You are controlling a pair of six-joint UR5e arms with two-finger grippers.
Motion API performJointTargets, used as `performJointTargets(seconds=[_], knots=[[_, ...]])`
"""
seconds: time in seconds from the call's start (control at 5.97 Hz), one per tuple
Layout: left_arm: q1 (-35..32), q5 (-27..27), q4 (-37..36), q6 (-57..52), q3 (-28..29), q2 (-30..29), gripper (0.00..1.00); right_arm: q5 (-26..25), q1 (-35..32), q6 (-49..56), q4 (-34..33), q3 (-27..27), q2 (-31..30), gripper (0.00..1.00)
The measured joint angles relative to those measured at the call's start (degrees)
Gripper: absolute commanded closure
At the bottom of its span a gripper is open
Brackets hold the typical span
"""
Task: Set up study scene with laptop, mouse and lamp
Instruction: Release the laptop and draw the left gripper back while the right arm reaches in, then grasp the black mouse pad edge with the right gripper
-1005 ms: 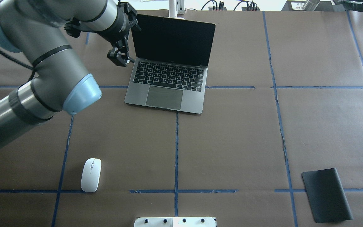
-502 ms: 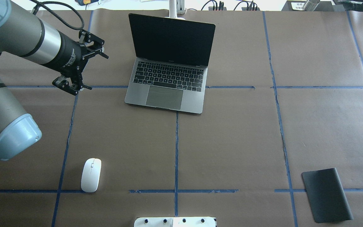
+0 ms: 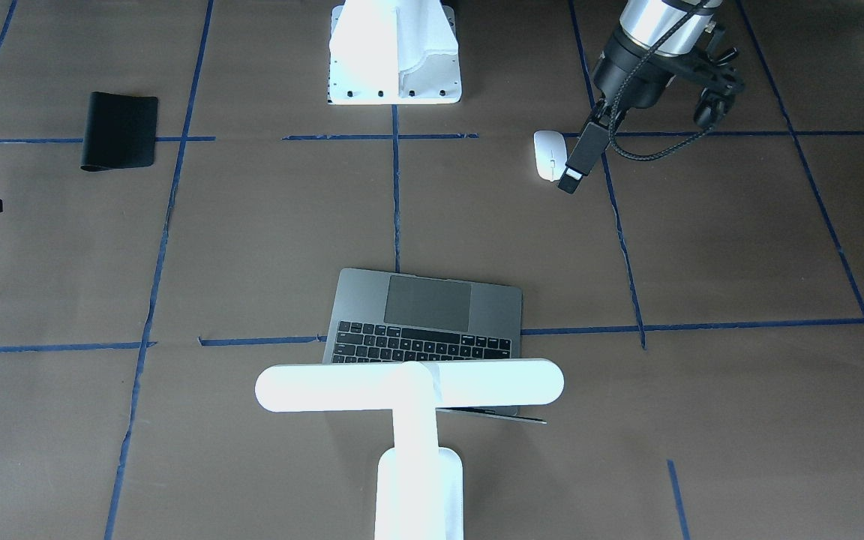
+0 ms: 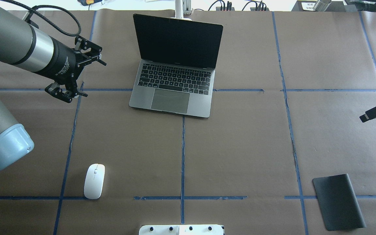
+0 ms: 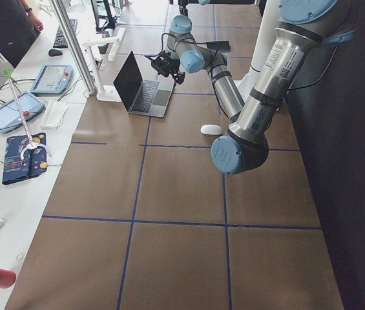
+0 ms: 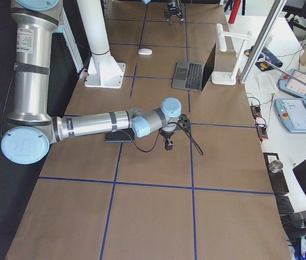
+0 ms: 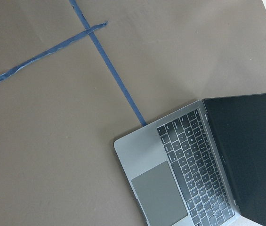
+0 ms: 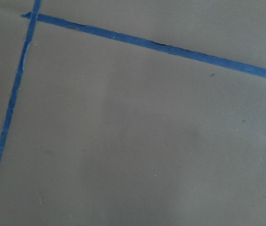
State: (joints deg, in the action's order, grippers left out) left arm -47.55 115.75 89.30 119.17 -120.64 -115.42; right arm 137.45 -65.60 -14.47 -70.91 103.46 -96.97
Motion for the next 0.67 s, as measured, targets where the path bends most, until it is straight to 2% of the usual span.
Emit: performJointTargets(seconds=[0.17, 0.33, 0.5, 0.67], knots=[[0.00, 0.03, -0.03, -1.39, -0.69, 1.18, 0.00, 1.55, 1.96, 3.81, 2.51, 0.26, -1.29, 0.01], [0.00, 0.07, -0.07, -1.96, -1.20, 1.93, 0.00, 5.40, 2.91, 7.89, 3.67, 0.29, -2.95, 0.01], [0.00, 0.08, -0.08, -2.13, -1.34, 2.20, 0.00, 10.55, 3.38, 6.31, 4.05, 0.24, -4.64, 0.01], [0.04, 0.14, -0.09, -2.17, -1.33, 2.24, 0.00, 14.84, 3.84, -2.21, 5.00, 0.35, -6.16, 0.01]])
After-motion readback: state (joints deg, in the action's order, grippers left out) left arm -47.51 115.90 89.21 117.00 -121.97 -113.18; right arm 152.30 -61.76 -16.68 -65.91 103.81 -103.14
